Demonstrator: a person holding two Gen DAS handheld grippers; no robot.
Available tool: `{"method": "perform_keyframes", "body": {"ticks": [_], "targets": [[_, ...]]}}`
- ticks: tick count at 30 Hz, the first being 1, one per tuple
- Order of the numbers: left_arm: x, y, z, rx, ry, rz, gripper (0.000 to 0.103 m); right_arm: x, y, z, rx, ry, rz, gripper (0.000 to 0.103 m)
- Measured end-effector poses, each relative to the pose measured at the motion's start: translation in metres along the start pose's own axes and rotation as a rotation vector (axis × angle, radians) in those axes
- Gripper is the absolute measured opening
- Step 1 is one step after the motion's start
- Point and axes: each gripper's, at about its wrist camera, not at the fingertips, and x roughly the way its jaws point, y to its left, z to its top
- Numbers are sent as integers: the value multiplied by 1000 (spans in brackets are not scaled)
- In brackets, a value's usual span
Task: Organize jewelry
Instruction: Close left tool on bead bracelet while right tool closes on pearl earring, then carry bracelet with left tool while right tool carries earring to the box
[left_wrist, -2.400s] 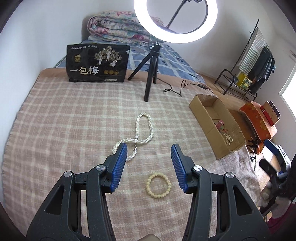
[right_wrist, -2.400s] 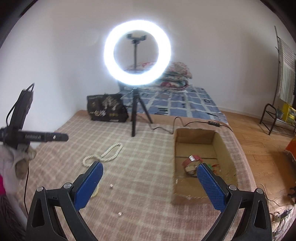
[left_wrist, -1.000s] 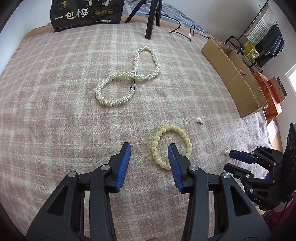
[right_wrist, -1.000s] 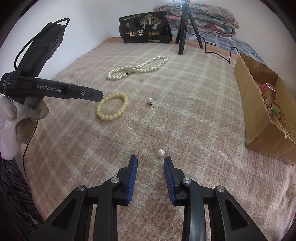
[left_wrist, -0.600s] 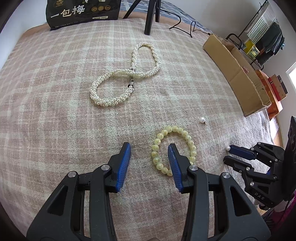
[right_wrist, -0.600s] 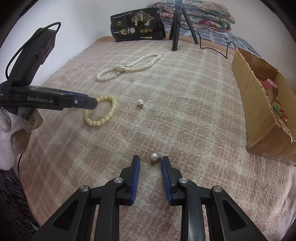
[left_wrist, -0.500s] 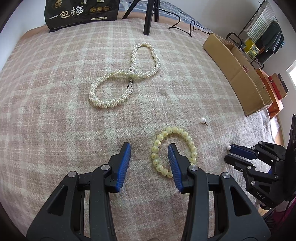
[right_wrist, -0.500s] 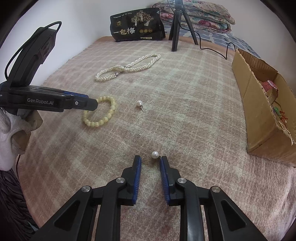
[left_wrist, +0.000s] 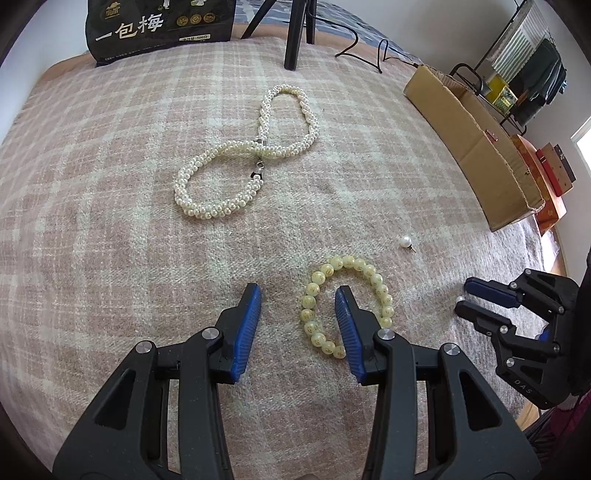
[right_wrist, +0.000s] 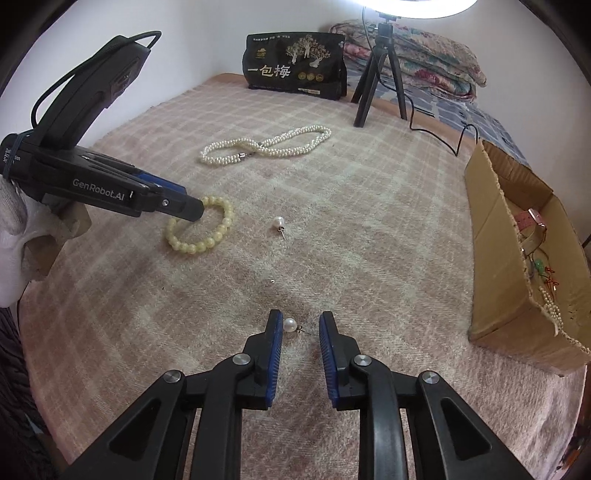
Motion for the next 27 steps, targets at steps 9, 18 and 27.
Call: {"method": "perform_keyframes", "body": {"ticks": [9,18,27], "targets": [[1,-1,-1,7,-3,11,38,4,0,-1,-1,10,30,19],[3,6,2,-9,-12,41,6,2,4,0,-12,7,18,8],[-15,0,5,-18,-46,7,5,-11,-2,4,35,-36,34,8]]}}
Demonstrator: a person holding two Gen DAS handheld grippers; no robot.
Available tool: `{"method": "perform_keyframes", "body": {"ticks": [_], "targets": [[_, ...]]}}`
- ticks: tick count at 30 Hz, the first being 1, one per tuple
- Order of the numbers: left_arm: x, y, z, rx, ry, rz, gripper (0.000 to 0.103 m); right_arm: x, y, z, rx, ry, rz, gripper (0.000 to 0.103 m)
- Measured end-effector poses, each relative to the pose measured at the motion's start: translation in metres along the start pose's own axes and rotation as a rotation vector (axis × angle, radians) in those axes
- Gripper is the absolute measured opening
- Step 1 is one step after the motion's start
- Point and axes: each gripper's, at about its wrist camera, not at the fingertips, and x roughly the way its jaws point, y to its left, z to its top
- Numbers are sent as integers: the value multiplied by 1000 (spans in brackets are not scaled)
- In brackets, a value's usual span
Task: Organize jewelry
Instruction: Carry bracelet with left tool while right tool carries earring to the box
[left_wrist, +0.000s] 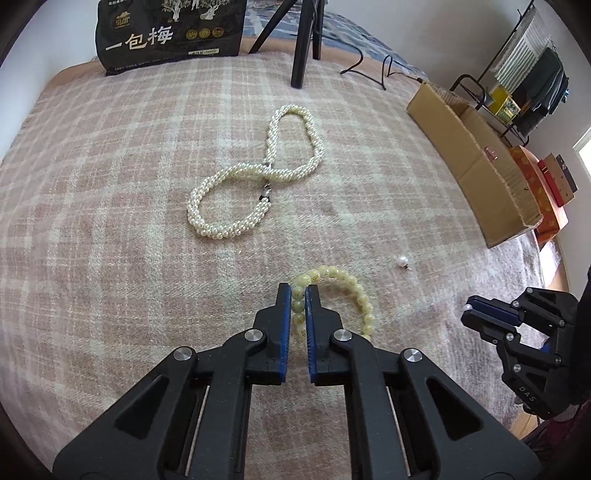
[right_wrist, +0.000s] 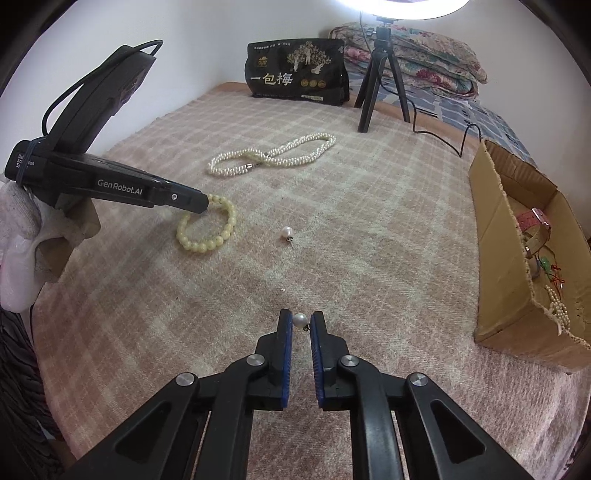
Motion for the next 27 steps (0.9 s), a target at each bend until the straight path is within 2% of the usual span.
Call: {"method": "perform_keyframes", "body": {"ticks": [5,15,27], "targets": [[-20,-6,3,-2,-38,-33,5,-8,1,4,6,-21,-3,8],[-48,-10,10,-18,-107,-50,5,-28,2,9,11,-70,-16,8],[-68,-26,24,-16,-170,-81,5,-61,-10,13,37,-145,-50,8]]}}
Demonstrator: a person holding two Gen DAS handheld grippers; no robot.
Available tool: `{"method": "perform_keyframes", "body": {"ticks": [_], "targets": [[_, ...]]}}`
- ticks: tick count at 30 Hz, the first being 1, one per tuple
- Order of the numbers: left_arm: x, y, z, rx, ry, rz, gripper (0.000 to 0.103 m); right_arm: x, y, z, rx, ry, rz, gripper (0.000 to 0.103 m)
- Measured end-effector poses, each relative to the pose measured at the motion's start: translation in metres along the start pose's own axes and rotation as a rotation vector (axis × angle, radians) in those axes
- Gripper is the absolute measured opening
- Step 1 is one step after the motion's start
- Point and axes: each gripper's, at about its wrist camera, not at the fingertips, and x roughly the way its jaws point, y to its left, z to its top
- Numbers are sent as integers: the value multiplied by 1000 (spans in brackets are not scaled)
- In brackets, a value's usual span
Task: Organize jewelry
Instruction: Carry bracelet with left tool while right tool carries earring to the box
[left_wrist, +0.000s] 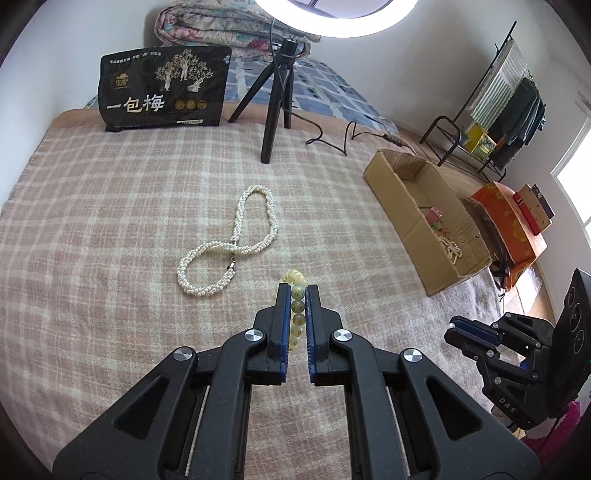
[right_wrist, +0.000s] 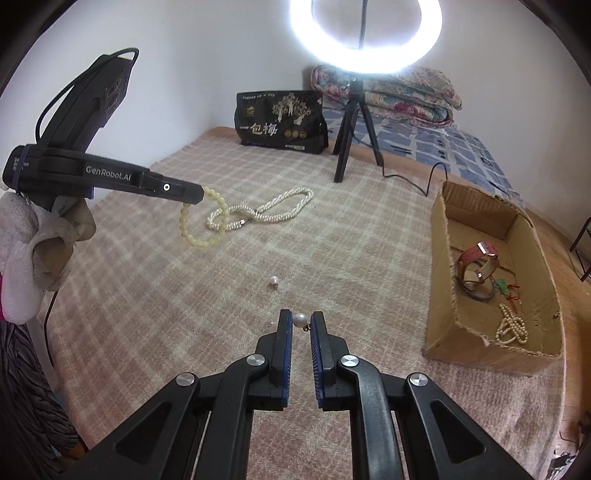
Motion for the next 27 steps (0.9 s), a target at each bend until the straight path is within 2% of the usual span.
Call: {"method": "perform_keyframes", "body": {"ticks": [15,27], "targets": [[7,-43,31,26,-43,-60,5,-29,-61,14,110,-90,-89,8],[30,-96,74,89,-83,-106,5,-35,-123,35,187,-127,-157,8]]}}
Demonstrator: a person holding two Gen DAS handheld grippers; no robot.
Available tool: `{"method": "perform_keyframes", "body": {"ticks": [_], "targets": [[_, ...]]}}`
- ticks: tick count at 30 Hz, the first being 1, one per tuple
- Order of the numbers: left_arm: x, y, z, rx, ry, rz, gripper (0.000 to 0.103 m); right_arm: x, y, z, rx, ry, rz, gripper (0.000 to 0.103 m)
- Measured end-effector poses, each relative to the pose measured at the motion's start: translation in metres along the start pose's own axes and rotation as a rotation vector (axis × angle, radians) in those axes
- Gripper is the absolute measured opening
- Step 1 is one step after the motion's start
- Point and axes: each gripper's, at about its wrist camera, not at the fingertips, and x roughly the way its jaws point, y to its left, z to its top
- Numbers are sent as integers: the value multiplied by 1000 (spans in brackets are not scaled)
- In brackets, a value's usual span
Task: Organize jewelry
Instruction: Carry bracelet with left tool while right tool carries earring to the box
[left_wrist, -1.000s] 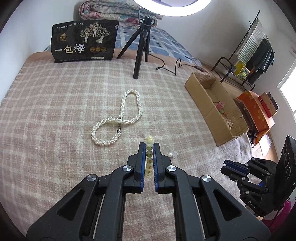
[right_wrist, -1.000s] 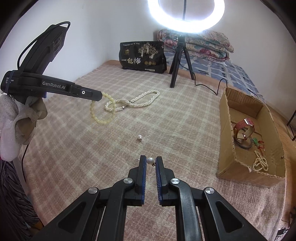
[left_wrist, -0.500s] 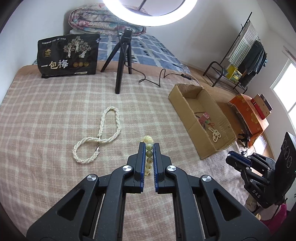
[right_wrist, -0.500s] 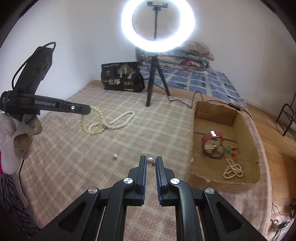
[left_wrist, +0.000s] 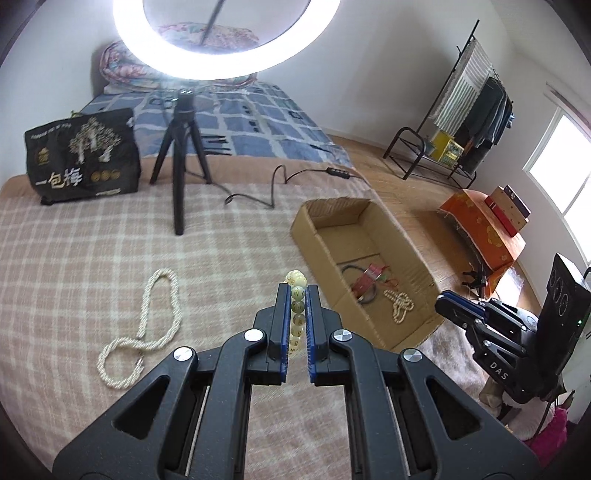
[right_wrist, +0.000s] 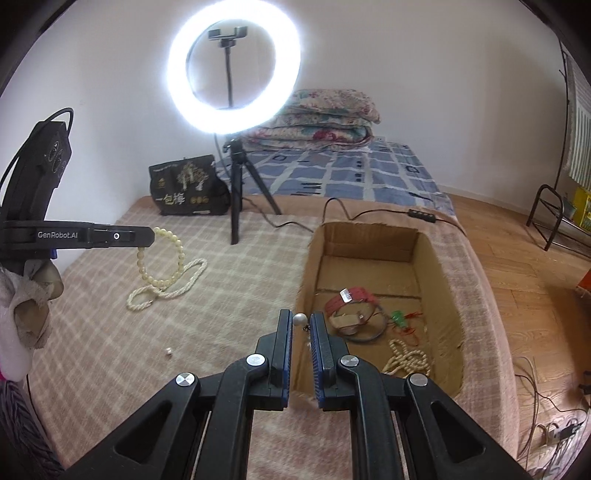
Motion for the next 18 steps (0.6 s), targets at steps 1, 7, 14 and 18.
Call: {"method": "perform_keyframes", "body": {"ticks": [1,7,14,18], "targets": [[4,-4,4,2,-3,-9,5,1,-4,3,0,-2,-6,8],[29,-30,24,25,-3,-37,5,16,-26,23,3,-8,-35,8],[63,-48,40,33,7,-38,5,40,-48,44,10,-14,-57,8],[81,-53,46,41,15,-27,5,56,-60,51,34,-9,-57,8]]}}
